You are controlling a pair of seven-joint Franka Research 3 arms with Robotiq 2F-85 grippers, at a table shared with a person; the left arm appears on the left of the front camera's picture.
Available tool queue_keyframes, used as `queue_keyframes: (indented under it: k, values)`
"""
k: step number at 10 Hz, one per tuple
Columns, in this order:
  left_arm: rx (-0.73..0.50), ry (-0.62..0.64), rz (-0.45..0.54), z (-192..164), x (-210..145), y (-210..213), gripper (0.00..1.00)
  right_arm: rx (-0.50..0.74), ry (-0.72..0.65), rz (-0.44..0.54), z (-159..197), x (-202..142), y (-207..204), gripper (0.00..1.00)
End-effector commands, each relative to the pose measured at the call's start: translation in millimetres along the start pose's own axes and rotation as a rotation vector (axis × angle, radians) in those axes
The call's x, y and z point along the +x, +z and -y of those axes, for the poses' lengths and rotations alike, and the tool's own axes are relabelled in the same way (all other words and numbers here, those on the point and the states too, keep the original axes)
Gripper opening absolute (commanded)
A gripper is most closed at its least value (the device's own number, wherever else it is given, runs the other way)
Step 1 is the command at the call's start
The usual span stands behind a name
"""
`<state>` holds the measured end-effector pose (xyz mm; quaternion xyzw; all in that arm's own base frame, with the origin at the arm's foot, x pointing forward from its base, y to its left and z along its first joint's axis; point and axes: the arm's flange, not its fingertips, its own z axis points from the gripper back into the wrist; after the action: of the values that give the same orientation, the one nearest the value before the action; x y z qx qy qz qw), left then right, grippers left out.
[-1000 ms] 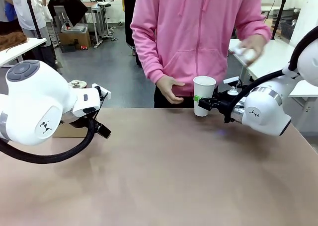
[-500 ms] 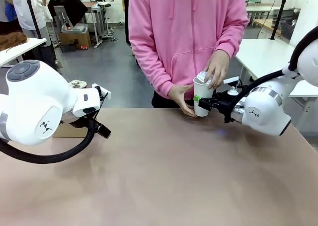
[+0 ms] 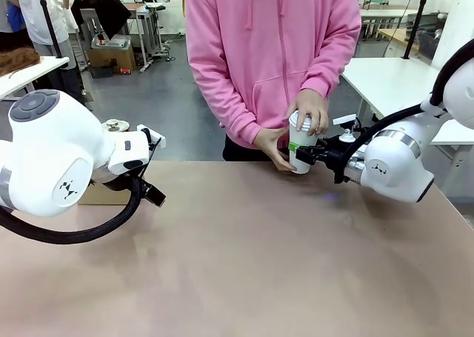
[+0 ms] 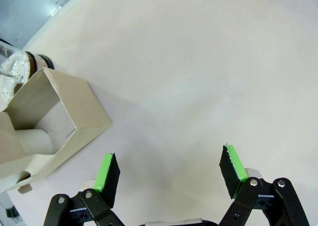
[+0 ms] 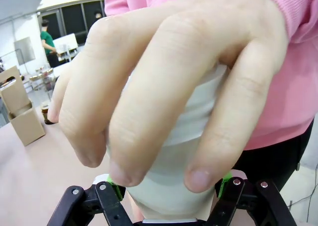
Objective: Pour a drink into a cup and package it in a carrier.
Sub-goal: When a person places the Paper Cup Lid on the 600 ml Paper Cup , lift the 600 ml Paper Cup.
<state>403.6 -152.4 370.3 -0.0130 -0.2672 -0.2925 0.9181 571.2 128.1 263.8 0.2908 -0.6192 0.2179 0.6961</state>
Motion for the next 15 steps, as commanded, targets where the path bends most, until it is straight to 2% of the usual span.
queue_keyframes:
  k: [1,15]
  values:
    - [-0.002,0.001,0.001,-0.2,-0.2,0.4,1.00,0.001,0.002,0.005,-2.9,5.4,-0.2,0.80]
    - [-0.002,0.001,0.001,-0.2,-0.2,0.4,1.00,0.001,0.002,0.005,-2.9,5.4,-0.2,0.80]
